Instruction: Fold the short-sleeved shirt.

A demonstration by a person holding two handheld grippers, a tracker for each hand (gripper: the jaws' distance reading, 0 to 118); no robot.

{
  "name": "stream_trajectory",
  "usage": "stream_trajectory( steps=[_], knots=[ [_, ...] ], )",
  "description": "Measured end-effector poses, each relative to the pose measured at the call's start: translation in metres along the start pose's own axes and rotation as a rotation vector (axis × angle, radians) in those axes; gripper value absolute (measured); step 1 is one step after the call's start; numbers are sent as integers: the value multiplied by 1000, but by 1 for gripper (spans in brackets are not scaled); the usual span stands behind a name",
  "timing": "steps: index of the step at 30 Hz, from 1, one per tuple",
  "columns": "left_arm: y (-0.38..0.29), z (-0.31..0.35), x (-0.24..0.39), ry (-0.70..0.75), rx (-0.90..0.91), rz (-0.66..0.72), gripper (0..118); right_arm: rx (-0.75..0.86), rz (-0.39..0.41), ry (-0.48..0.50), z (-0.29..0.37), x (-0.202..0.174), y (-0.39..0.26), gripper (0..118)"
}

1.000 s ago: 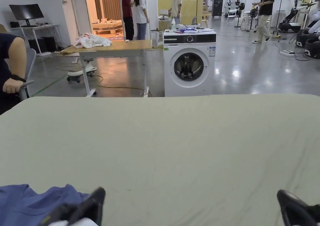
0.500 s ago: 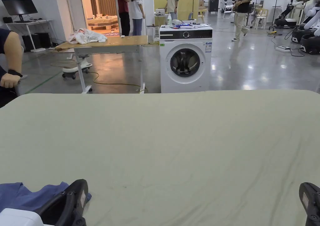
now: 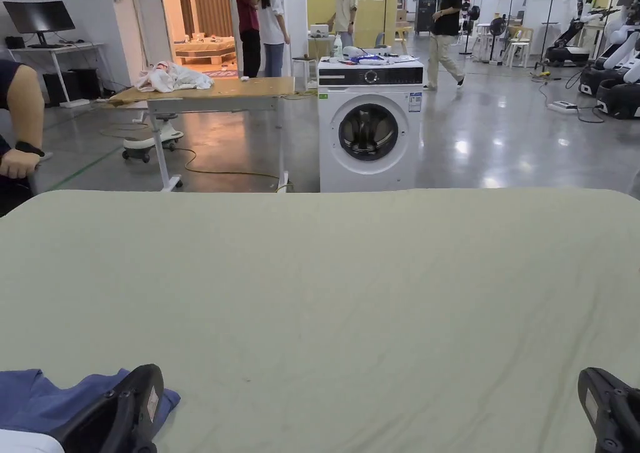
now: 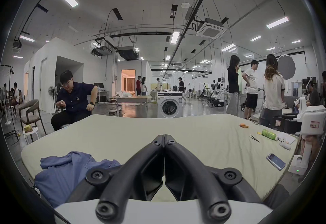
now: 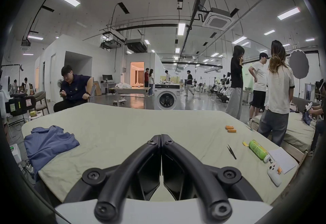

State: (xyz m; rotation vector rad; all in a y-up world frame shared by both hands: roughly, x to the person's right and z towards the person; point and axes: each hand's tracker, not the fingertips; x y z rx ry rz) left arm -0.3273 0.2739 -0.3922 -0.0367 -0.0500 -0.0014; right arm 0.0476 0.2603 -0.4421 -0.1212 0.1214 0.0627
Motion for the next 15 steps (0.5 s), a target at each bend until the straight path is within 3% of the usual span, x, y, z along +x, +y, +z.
stream_trajectory(
  steps=[8,15],
  knots=[
    [4,21,-17,61,11,-2,0,15,-30,94,-17,-24,6,0],
    [1,56,-39,200,-13,-38,0,2,-51,260,-41,-69,5,0]
  ],
)
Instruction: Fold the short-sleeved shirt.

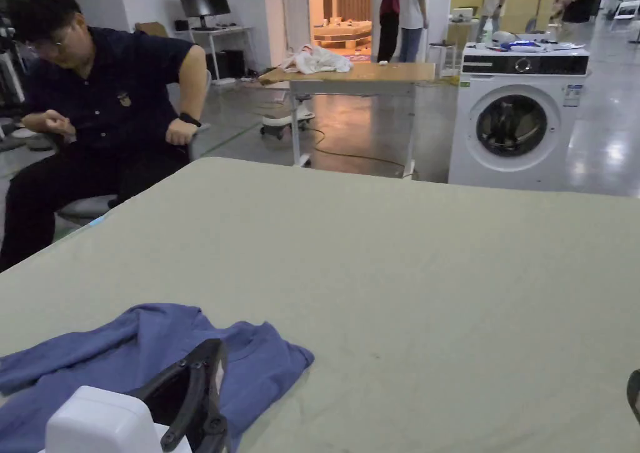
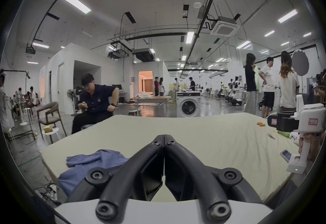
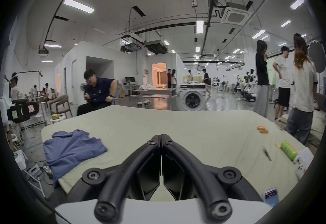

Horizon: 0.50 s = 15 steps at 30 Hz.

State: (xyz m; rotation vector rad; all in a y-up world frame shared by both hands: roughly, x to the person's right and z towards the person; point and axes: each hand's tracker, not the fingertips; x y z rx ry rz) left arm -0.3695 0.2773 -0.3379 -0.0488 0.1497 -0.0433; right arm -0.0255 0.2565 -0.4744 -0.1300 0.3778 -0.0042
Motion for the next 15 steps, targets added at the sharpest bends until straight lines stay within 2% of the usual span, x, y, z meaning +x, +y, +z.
stream_trajectory(
  steps=[3,5,7,9,10,12,15],
  knots=[
    [-1,11,-13,69,-14,-2,0,-15,-36,75,-12,-15,-2,0],
    [-3,15,-23,141,-31,-6,7,-12,-67,112,-17,-23,-3,0],
    [-7,13,-35,145,-55,-31,24,-17,-76,138,-19,-28,-3,0],
    [-13,4,-51,132,-123,-53,46,-31,-80,175,-19,-30,-4,0],
    [-17,-5,-59,120,-161,-44,68,-37,-70,194,-18,-29,-5,0],
    [-30,-32,-83,59,-273,35,95,-47,-46,187,-14,-30,-7,0],
    [-57,-84,-121,0,-404,130,97,-66,-30,175,-9,-25,-10,0]
  ],
)
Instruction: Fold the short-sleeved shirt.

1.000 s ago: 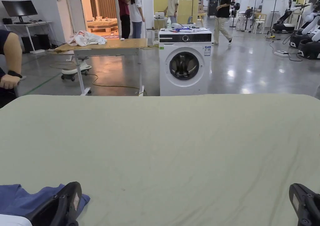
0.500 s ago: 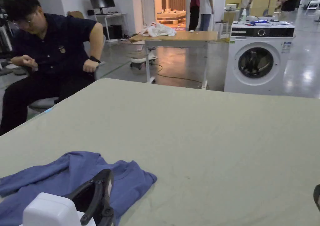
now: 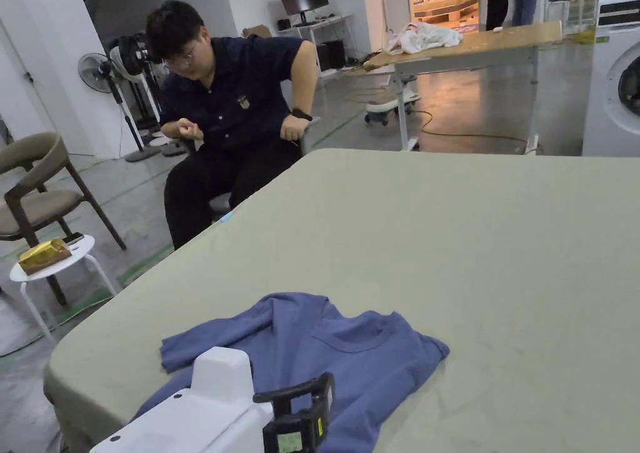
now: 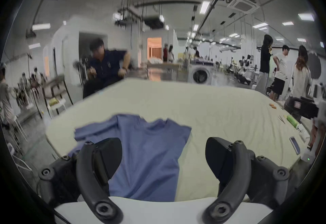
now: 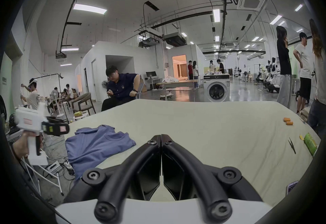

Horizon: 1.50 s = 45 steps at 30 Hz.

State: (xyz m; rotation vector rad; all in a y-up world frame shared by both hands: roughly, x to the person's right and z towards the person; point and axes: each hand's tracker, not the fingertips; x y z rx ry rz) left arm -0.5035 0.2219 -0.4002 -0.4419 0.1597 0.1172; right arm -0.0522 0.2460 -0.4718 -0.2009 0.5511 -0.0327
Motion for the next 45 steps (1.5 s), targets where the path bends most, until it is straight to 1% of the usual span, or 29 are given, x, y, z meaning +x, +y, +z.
stream_trajectory(
  steps=[3,6,8,10,12,14,16,17,18,19,20,21,22,23,25,27,29,30,31,33,35,37,40,43,45],
  knots=[
    [4,-66,-31,0,-119,14,97,-32,-5,-16,6,7,-3,0],
    [3,-127,-52,-21,-197,28,97,-59,-4,-64,12,14,-8,0],
    [-1,-165,-57,23,-265,-4,90,-85,-11,-109,16,19,-12,0],
    [-8,-194,-65,-2,-315,-16,81,-108,-19,-129,18,24,-15,0],
    [-14,-220,-70,3,-386,-12,81,-130,-35,-149,21,28,-20,0],
    [-21,-241,-77,42,-442,14,81,-158,-47,-163,21,34,-25,0],
    [-18,-240,-79,25,-393,15,80,-183,-41,-183,22,37,-29,0],
    [-15,-240,-78,30,-401,18,78,-188,-42,-184,23,39,-31,0],
    [-15,-238,-75,37,-431,-3,72,-198,-49,-186,23,41,-35,0],
    [-15,-237,-74,35,-429,-53,60,-209,-59,-187,23,43,-38,0],
    [-15,-238,-73,28,-434,-54,47,-223,-70,-185,22,44,-41,0],
    [-13,-240,-72,23,-434,-44,29,-234,-77,-187,22,45,-44,0],
    [-13,-242,-69,19,-438,-38,2,-243,-83,-188,22,46,-46,0],
    [-14,-246,-65,28,-456,-29,1,-245,-96,-190,24,47,-47,0],
    [-11,-247,-59,58,-473,-79,0,-246,-121,-185,28,49,-48,0],
    [1,-242,-61,59,-479,-33,0,-237,-128,-188,32,50,-47,0],
    [22,-228,-63,55,-394,84,0,-232,-125,-190,38,51,-45,0],
    [35,-217,-61,35,-327,115,0,-229,-124,-190,41,52,-44,0],
    [49,-207,-59,18,-258,136,0,-222,-122,-189,45,54,-43,0],
    [76,-192,-49,-10,-204,115,0,-210,-126,-188,55,58,-44,0],
    [105,-171,-21,-68,-117,61,0,-187,-146,-202,63,61,-44,0],
    [129,-162,4,-165,-63,68,0,-165,-176,-218,71,64,-47,0],
    [151,-159,65,-288,-22,-17,0,-153,-198,-237,83,67,-45,0],
    [144,-165,136,-414,-41,-109,0,-129,-205,-265,97,69,-43,0],
    [128,-169,183,-516,-67,-109,0,-116,-211,-284,106,71,-44,0]
  ],
)
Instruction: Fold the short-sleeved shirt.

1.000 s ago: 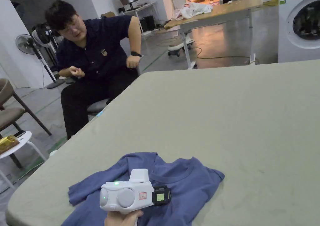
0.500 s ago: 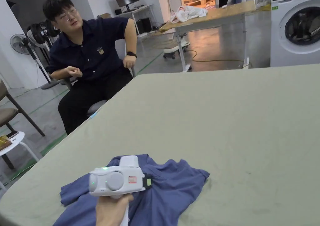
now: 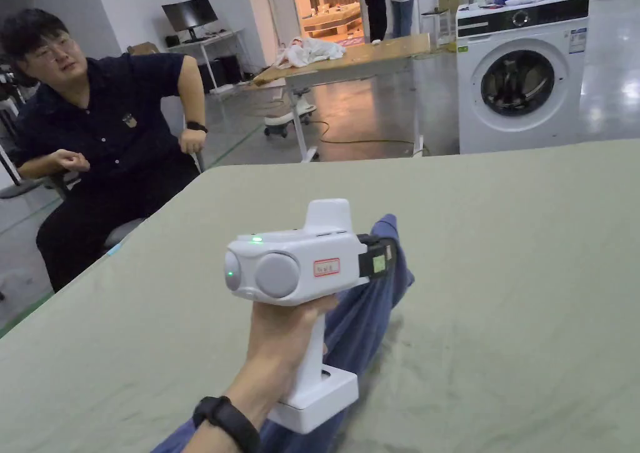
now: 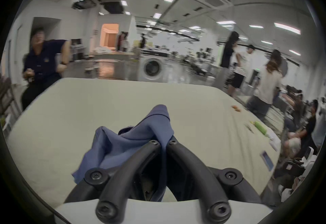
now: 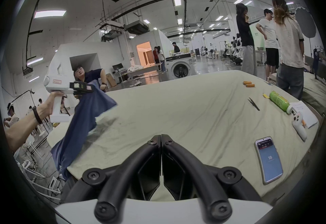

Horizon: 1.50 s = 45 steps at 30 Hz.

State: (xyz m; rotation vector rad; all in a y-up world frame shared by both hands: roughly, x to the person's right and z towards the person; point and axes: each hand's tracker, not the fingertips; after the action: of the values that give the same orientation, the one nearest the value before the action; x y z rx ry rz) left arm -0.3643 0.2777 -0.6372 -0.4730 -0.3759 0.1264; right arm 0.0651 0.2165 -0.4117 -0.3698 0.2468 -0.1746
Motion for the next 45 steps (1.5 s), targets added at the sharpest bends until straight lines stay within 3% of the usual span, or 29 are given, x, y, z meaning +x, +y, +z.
stream_trajectory(
  steps=[5,11,14,17,18,20,21,25,29,32,35,36,39,43,45],
  knots=[
    [-54,-75,110,-285,-117,16,0,37,-35,-67,23,16,0,0],
    [-140,-106,237,-575,-309,0,0,56,-59,-152,57,36,1,0],
    [-178,-106,285,-632,-351,-118,0,68,-56,-190,70,42,-1,0],
    [-195,-104,305,-680,-373,-151,0,76,-59,-206,76,43,-3,0],
    [-195,-104,307,-670,-372,-152,13,76,-60,-208,76,44,-4,0],
    [-186,-96,294,-600,-300,-143,50,75,-61,-212,73,45,-6,0],
    [-177,-86,286,-596,-266,-145,61,74,-59,-211,72,45,-7,0],
    [-124,-18,229,-507,-31,-161,63,82,-41,-177,58,38,2,0],
    [-86,69,174,-242,199,-266,63,107,8,-123,39,28,14,0],
    [-85,126,144,-5,324,-330,62,130,21,-85,27,19,21,0],
    [-105,173,123,190,412,-246,59,151,17,-58,17,11,22,0],
    [-111,186,118,203,424,-232,53,156,18,-50,14,9,22,0],
    [-130,223,115,289,509,-189,19,156,49,-49,10,0,21,0],
    [-143,247,112,397,419,-124,0,155,150,-98,15,-14,19,0],
    [-150,253,111,426,427,-90,0,163,156,-83,17,-17,16,0]
  ],
)
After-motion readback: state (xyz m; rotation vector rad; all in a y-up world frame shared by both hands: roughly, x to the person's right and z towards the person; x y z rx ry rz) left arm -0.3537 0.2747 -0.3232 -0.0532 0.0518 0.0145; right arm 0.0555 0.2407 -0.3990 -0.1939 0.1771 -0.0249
